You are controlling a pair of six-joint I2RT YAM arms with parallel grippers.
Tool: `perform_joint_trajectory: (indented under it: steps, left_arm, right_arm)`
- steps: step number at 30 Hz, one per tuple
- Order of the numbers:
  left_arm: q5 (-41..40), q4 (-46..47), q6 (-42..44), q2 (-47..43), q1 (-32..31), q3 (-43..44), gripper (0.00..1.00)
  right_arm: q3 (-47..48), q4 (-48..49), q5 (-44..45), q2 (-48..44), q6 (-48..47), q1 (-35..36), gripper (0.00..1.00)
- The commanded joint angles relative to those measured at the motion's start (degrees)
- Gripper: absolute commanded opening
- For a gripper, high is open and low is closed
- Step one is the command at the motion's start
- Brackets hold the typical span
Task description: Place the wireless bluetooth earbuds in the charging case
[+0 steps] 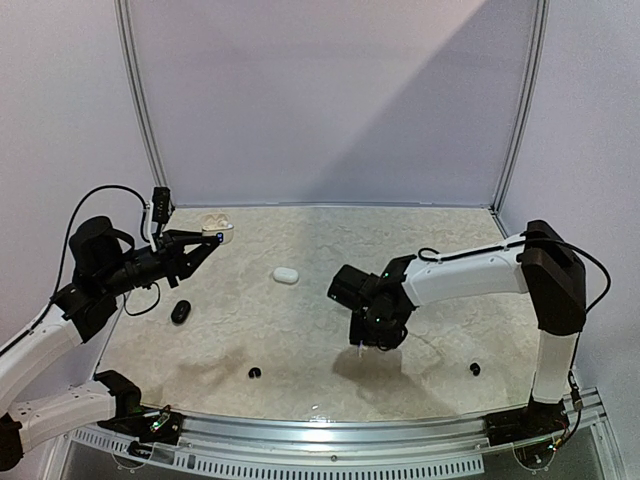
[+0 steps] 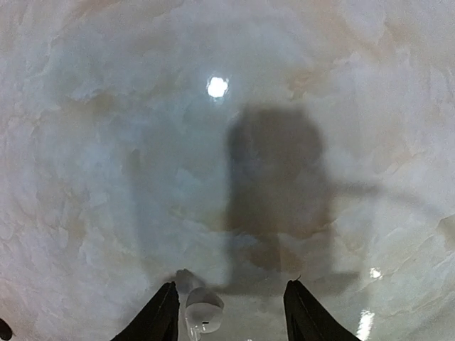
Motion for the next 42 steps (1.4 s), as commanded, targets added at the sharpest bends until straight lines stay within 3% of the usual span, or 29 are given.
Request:
perform_joint_trajectory:
  steps: [1,9,17,30,42]
  left_arm:
    - [0.68,0.43,0.79,0.15,-0.80,-0.26,0.00]
    - [0.75,0.27,1.19,0.15,-0.93,-0.37,0.00]
    - [0.84,0.10,0.83,-0.27,-1.04,-0.78,0.00]
    - [0.56,0.09,1.10,-0.78,-1.04,-1.20,0.00]
    - [0.60,0.27,1.03,-0.74,-1.02,-1.24,0.00]
  right_arm:
    - [7.10,-9.91,-7.27,-0.83,-8.07,-3.83,0.51]
    - [23.77,-26.44,-12.87,8.12,-15.41,-5.36,0.56]
    - [27.65,-29.29,-15.52,13.28,-14.84,-6.93,0.50]
    - [22.71,-23.17,-22.10,15.97,-15.03,-6.96,0.35]
    - [21.06,-22.20,-22.22,15.77,-14.73,-6.91,0.23]
